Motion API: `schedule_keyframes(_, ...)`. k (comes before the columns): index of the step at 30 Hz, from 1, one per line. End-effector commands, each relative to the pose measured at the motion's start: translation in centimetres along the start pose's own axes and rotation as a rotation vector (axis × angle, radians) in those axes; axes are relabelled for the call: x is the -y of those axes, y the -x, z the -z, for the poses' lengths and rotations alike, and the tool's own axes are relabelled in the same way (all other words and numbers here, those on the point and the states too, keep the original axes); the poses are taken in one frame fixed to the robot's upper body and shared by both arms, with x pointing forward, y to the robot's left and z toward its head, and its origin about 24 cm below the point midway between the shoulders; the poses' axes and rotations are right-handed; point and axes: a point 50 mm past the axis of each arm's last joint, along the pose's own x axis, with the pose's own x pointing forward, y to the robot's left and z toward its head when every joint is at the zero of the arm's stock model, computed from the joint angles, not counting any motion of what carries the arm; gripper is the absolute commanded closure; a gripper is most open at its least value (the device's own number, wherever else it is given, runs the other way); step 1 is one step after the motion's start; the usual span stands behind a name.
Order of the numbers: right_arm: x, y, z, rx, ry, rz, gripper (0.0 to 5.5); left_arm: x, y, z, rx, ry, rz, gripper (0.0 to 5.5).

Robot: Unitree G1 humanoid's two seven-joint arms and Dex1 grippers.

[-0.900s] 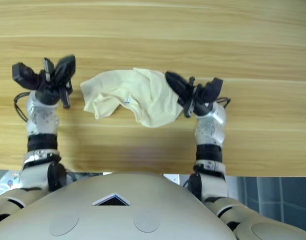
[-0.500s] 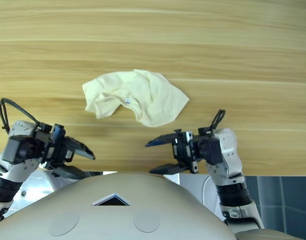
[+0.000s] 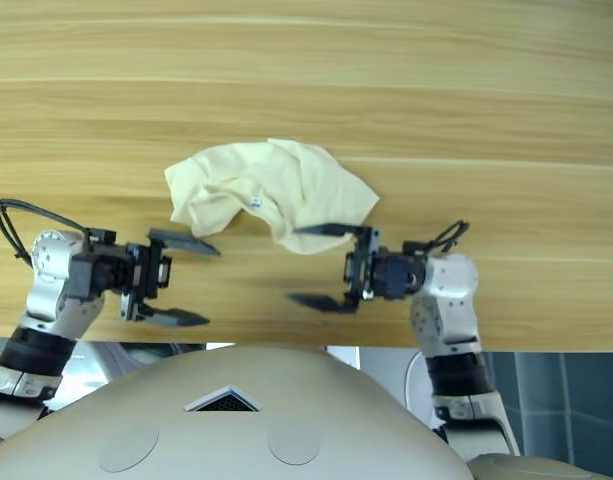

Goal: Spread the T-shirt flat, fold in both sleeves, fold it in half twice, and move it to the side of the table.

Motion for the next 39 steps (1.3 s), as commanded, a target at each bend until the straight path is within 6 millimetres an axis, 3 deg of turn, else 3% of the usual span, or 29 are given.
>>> schedule_keyframes(1,0.9,-0.2,0.8,-0.096,0.093,0.119,1.50,-0.7,0.7,0.9,-0.062,-0.043,-0.086,1.21)
schedule_keyframes(11,1.0,-0.2,1.6,-0.202,0.146,0.159,1.50,0.1,2.7,1.3,-0.166,-0.055,-0.154,1.21)
schedule_keyframes(21,0.6,-0.2,1.9,-0.218,0.163,0.141,1.50,-1.0,5.0,0.2,-0.198,-0.102,-0.241,1.21)
schedule_keyframes(25,0.6,0.0,2.0,-0.227,0.170,0.144,1.50,-0.2,5.9,1.3,-0.270,-0.052,-0.256,1.21)
schedule_keyframes(32,0.5,0.1,1.7,-0.233,0.187,0.146,1.50,2.2,6.5,5.0,-0.419,0.089,-0.274,1.21)
schedule_keyframes(39,0.3,0.1,1.6,-0.235,0.190,0.145,1.50,3.1,6.4,6.0,-0.438,0.122,-0.287,1.21)
